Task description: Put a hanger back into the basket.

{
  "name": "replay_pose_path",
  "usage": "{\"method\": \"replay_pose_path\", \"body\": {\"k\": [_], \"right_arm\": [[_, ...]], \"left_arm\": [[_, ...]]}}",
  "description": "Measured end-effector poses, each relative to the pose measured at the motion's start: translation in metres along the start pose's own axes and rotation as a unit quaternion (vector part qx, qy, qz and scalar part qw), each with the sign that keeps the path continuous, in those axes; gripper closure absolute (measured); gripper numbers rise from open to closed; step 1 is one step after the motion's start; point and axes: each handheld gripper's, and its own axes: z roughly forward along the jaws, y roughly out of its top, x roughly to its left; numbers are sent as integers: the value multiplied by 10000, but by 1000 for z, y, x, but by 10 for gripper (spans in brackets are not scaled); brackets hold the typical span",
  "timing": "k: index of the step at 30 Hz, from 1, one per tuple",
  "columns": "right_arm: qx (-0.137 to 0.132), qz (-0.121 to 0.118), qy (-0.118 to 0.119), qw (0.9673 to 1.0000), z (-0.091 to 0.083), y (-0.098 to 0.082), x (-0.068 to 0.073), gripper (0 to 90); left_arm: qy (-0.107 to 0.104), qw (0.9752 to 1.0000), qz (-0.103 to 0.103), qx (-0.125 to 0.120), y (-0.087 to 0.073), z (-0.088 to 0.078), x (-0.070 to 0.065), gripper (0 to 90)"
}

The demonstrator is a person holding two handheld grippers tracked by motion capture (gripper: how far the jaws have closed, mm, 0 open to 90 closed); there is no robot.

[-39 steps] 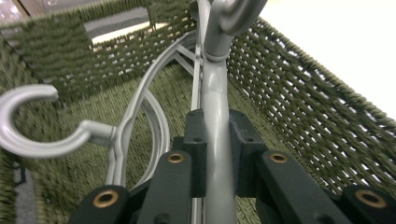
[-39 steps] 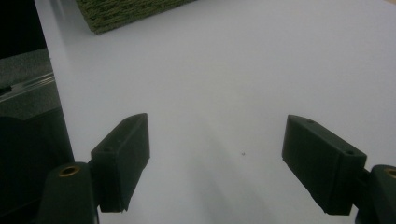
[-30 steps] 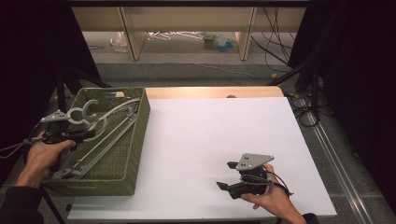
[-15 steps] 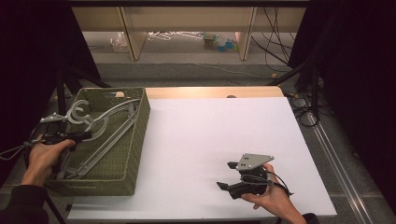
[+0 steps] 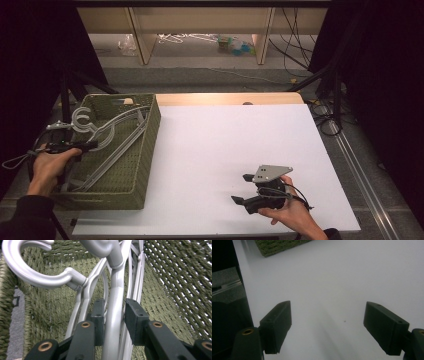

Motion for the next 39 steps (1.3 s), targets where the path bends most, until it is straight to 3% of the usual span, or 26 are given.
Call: {"method": "replay_pose_path", "body": {"k": [3, 5, 7, 11, 14, 20, 26, 29, 32, 35, 39], "right_arm": [[21, -26, 15, 10000, 0, 0, 0, 235], [26, -23, 17, 10000, 0, 0, 0, 235], [28, -27, 13, 10000, 1, 0, 0, 235], [41, -15, 5, 10000, 1, 0, 0, 238], [54, -13, 1, 10000, 2, -1, 0, 243], [51, -8, -1, 10000, 2, -1, 0, 243], [59, -10, 1, 10000, 2, -1, 1, 244], [51, -7, -1, 10000, 2, -1, 0, 244], [54, -2, -8, 10000, 2, -1, 0, 244], [56, -5, -14, 10000, 2, -1, 0, 244], [50, -6, -20, 10000, 2, -1, 0, 244]], "left_arm": [[66, 10000, -3, -21, 0, 1, 0, 681], [121, 9995, 243, 164, 1, -1, 4, 673], [253, 9994, 215, 88, 0, 0, 2, 662], [379, 9980, 464, 196, 3, -1, -2, 656], [572, 9963, 587, 272, 5, 0, -4, 648], [751, 9939, 686, 415, 8, 4, -6, 632], [1034, 9885, 820, 744, 10, 11, -3, 614], [1093, 9897, 644, 657, 9, 11, -1, 566], [1026, 9915, 599, 529, 10, 6, -3, 526], [983, 9939, 429, 265, 12, -1, -6, 448], [849, 9958, 293, -167, 13, -10, -16, 424]]}}
